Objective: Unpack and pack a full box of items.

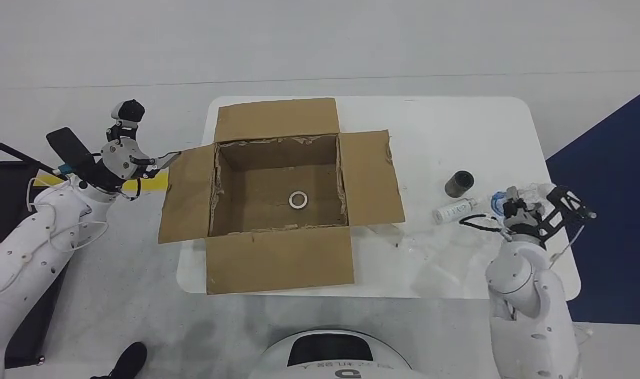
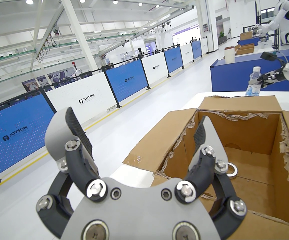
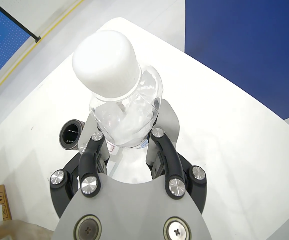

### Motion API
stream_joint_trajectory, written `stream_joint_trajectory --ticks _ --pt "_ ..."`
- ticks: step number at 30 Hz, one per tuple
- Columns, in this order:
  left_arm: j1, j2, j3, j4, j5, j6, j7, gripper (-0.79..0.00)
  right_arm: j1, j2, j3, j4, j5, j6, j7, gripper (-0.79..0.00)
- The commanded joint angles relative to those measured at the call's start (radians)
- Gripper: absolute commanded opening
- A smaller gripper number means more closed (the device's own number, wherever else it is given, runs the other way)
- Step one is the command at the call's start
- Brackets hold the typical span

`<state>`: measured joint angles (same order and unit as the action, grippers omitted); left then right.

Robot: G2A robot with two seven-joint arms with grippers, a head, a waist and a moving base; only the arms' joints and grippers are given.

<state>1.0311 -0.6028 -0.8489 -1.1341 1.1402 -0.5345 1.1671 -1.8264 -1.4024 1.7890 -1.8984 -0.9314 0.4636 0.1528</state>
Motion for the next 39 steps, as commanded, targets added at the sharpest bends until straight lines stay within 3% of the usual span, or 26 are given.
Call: stream_joint_trajectory --ticks 1,5,11,14,17,19,26,32,39 --pt "0.0 0.0 0.0 0.0 0.0 0.0 0.0 0.0 -0.012 -0.003 0.004 -0.013 0.024 -0.011 -0.033 -0.785" --pt "0.0 0.0 0.0 0.0 0.0 0.0 0.0 0.0 -0.082 -0.011 0.0 -0.107 0.097 -0.106 -0.13 -0.785" --pt "0.0 0.0 0.0 0.0 0.0 0.0 0.0 0.0 -0.29 -0.018 -0.01 -0.288 0.241 -0.487 -0.266 -0.785" --pt "0.0 0.0 0.0 0.0 0.0 0.0 0.0 0.0 -0.346 -0.012 -0.032 -0.337 0.256 -0.678 -0.223 -0.785" --pt "0.0 0.0 0.0 0.0 0.0 0.0 0.0 0.0 -0.351 -0.001 -0.069 -0.368 0.267 -0.845 -0.1 -0.785" --pt "0.0 0.0 0.0 0.0 0.0 0.0 0.0 0.0 -0.331 0.005 -0.101 -0.38 0.252 -0.892 -0.015 -0.785" --pt "0.0 0.0 0.0 0.0 0.0 0.0 0.0 0.0 -0.223 0.015 -0.292 -0.394 0.152 -0.933 0.163 -0.785" --pt "0.0 0.0 0.0 0.0 0.0 0.0 0.0 0.0 -0.097 0.014 -0.462 -0.334 0.054 -0.874 0.253 -0.785" --pt "0.0 0.0 0.0 0.0 0.0 0.0 0.0 0.0 0.041 0.001 -0.614 -0.234 -0.1 -0.717 0.192 -0.785"
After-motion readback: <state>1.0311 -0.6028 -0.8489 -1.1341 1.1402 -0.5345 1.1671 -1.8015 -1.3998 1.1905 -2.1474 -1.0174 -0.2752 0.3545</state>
